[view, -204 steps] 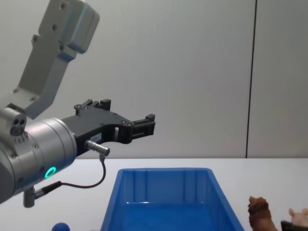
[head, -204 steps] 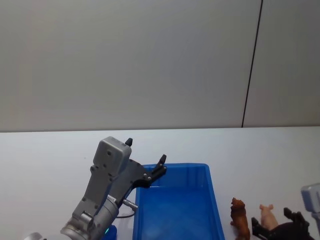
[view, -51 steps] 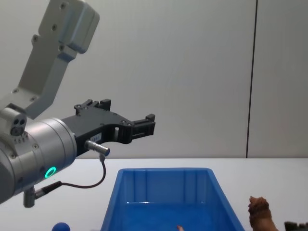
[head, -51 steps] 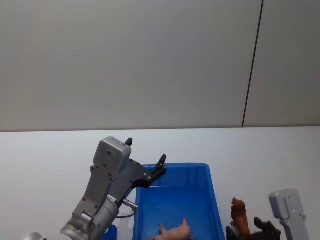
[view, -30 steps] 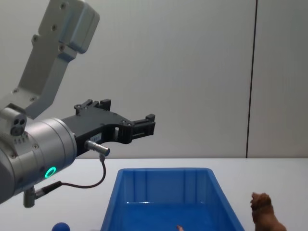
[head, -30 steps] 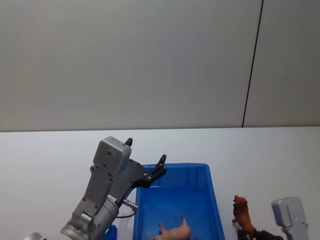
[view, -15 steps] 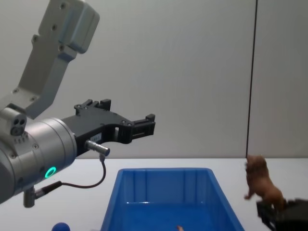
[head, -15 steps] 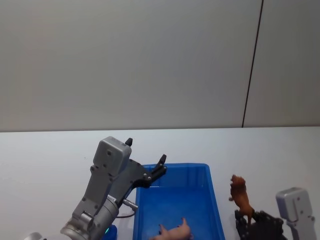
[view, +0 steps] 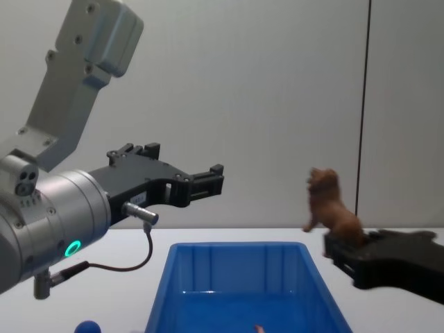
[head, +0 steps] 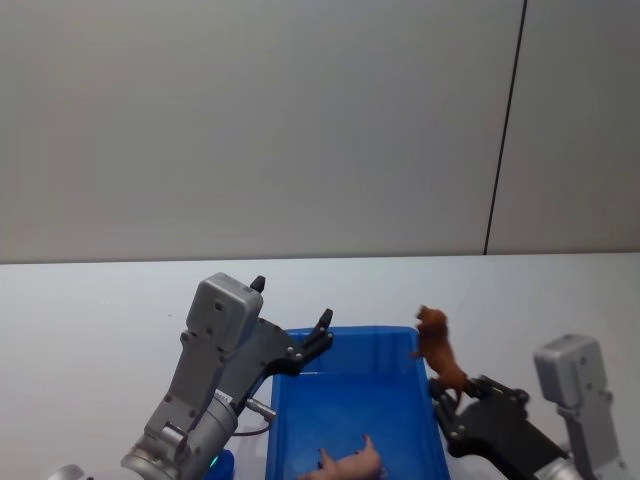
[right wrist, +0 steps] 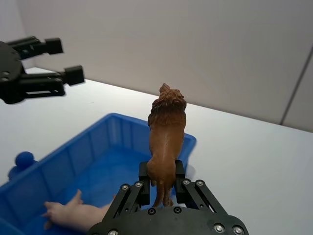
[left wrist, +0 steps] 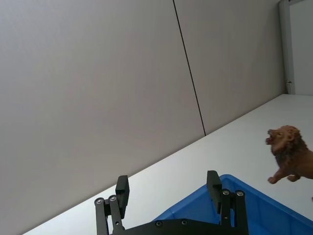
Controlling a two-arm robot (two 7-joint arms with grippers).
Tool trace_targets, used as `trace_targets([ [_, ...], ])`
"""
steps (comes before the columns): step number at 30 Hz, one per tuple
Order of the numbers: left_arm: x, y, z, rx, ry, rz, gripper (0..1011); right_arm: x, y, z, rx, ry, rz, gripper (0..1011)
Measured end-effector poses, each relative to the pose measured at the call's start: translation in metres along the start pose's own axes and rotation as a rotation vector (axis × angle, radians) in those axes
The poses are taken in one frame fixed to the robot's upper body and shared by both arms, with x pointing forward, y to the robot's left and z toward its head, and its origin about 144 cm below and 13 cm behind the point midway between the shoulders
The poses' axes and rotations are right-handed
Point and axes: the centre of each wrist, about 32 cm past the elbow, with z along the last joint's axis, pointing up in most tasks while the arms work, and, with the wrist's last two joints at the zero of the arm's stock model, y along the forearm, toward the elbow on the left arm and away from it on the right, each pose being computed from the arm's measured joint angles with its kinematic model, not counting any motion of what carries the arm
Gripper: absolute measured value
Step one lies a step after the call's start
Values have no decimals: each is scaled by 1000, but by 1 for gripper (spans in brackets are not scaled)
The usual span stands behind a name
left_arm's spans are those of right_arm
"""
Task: Pick up the two dolls from the table and place them into the box.
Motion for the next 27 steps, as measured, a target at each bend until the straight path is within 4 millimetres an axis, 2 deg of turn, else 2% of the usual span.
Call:
trace_targets([
  [5, 0, 0, 0, 0, 0, 0, 1001, 1, 13, 5, 11, 5, 61, 265],
  [7, 0, 0, 0, 0, 0, 0, 1001, 1, 21, 6, 7, 10, 88, 297],
  [8, 0, 0, 0, 0, 0, 0, 1001, 1, 26, 7, 4, 13, 102, 355],
  [12, 0, 0, 0, 0, 0, 0, 1001, 2, 35, 7, -8, 20, 126, 449],
  [17, 0, 0, 0, 0, 0, 0, 1001, 3, 49, 7, -31, 33, 142, 622],
  [18, 0, 0, 0, 0, 0, 0, 1001, 3, 50, 6, -34, 35, 141, 683],
  [25, 0, 0, 0, 0, 0, 0, 1001, 6, 54, 5, -51, 51, 116, 843],
  [27, 0, 0, 0, 0, 0, 0, 1001, 7, 54, 5, -52, 57, 98, 918],
])
